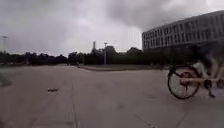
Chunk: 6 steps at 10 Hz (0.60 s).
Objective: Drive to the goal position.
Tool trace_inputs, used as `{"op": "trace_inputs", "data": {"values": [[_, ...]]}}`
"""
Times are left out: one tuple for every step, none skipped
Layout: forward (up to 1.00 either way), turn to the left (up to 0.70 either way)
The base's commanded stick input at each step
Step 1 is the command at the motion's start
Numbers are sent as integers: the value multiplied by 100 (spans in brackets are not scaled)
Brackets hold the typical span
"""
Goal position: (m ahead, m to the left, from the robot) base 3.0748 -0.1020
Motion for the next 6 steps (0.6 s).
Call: {"op": "trace_inputs", "data": {"values": [[85, -13], [85, -13], [85, -13], [85, -13], [85, -13], [85, -13]]}}
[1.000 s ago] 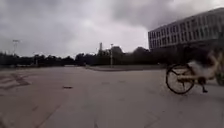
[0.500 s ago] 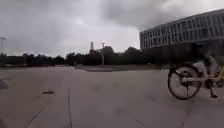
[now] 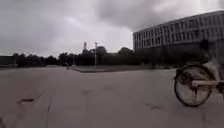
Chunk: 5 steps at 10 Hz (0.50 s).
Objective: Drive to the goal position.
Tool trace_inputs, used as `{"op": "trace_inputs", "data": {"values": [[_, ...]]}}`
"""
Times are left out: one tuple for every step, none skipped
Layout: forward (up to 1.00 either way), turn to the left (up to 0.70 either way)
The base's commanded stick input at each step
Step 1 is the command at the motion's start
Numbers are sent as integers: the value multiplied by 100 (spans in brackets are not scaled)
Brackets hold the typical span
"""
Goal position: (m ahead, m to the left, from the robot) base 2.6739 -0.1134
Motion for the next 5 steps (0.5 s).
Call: {"op": "trace_inputs", "data": {"values": [[85, -13], [85, -13], [85, -13], [85, -13], [85, -13]]}}
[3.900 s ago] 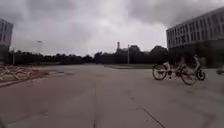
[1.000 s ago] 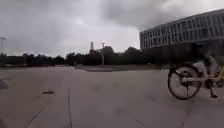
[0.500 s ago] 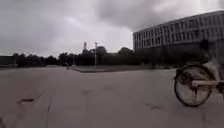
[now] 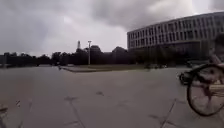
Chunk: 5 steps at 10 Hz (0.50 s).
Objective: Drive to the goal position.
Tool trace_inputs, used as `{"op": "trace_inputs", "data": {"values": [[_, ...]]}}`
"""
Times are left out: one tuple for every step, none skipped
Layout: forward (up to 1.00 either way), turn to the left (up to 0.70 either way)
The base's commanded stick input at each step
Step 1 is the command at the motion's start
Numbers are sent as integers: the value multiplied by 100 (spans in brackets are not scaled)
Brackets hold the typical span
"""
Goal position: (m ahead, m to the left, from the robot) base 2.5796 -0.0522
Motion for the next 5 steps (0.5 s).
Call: {"op": "trace_inputs", "data": {"values": [[85, -13], [85, -13], [85, -13], [85, -13], [85, -13]]}}
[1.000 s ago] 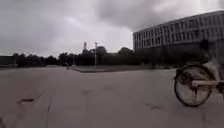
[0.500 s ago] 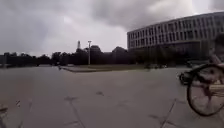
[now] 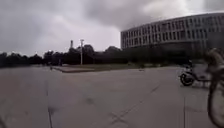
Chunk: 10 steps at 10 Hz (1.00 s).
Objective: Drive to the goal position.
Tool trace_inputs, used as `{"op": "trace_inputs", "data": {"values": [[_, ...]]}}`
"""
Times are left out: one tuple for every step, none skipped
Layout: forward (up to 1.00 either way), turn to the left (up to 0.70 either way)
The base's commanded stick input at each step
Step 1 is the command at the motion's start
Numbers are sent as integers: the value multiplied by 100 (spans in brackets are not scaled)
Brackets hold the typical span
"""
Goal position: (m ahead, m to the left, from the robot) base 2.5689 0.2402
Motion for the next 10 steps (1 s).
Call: {"op": "trace_inputs", "data": {"values": [[85, -13], [85, -13], [85, -13], [85, -14], [85, -15], [85, -16], [85, -16], [85, -15], [85, -15], [85, -15]]}}
